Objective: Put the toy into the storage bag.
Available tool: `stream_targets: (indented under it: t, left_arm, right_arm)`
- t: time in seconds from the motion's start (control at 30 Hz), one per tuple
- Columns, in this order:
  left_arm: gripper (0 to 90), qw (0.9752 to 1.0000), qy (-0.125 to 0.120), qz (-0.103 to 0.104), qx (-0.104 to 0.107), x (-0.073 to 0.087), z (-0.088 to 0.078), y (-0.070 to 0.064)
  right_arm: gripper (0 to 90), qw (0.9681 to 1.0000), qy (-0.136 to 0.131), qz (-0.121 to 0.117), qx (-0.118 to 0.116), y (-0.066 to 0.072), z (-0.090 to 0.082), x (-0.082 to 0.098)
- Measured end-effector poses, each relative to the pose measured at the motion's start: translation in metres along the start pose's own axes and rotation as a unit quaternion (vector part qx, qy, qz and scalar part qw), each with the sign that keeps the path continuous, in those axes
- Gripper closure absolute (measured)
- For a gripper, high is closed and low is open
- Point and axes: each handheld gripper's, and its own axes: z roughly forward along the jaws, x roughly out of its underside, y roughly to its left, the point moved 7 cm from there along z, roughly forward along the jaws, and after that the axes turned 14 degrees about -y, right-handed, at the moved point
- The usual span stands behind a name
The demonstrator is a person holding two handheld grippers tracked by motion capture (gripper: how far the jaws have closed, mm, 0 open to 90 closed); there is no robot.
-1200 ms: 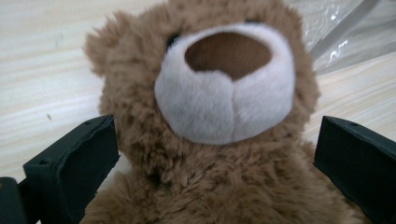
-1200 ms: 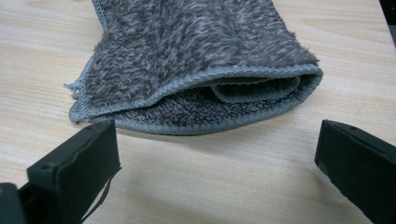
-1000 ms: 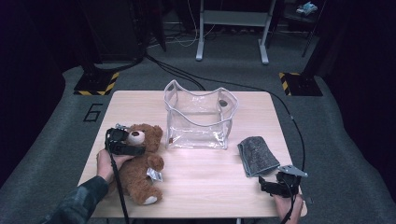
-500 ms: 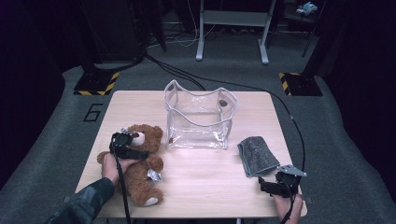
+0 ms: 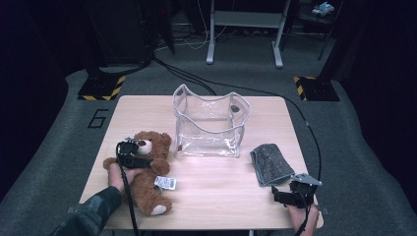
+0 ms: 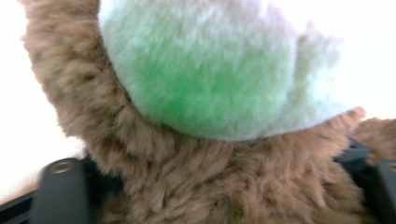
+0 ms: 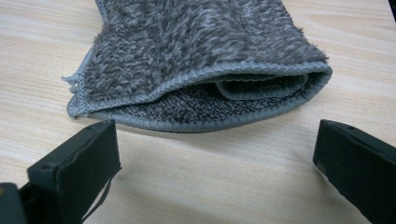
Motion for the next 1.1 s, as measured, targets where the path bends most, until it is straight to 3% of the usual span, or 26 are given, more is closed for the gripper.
stream_targets:
  t: [0.23,0.4,0.47,0.57,0.63,0.73,0.97,1.1]
  left_arm:
    - [40.1,0.9993,-0.019,0.033,0.001,0.001,-0.005,-0.002]
    - [45.5,0.9983,-0.034,0.048,0.000,-0.003,-0.010,-0.004]
    - [47.5,0.9977,-0.029,0.062,0.006,-0.004,-0.013,-0.003]
    - [48.6,0.9975,-0.051,0.049,0.005,-0.007,-0.018,-0.006]
    - [48.9,0.9967,-0.053,0.061,0.009,-0.009,-0.024,-0.005]
    - [49.1,0.9961,-0.074,0.047,0.011,-0.014,-0.031,-0.008]
    - [49.8,0.9927,-0.098,0.069,0.005,-0.027,-0.044,-0.007]
    - [50.1,0.9909,-0.117,0.068,0.000,-0.032,-0.049,-0.005]
  right_arm:
    - [0.7,1.0000,0.001,0.001,0.001,0.000,0.000,0.000]
    - [1.0,1.0000,0.000,0.003,0.000,0.000,0.000,0.000]
    - [1.1,1.0000,0.000,0.002,0.000,0.000,0.000,0.000]
    - [1.2,1.0000,0.000,0.003,0.000,0.000,0.000,0.000]
    - [1.2,1.0000,0.000,0.002,-0.001,0.000,0.000,0.000]
    - [1.5,1.0000,0.000,0.002,-0.001,0.000,0.000,0.000]
    - [1.8,1.0000,0.001,0.001,-0.001,0.000,0.000,0.000]
    - [1.8,1.0000,0.002,0.001,-0.001,0.000,0.000,0.000]
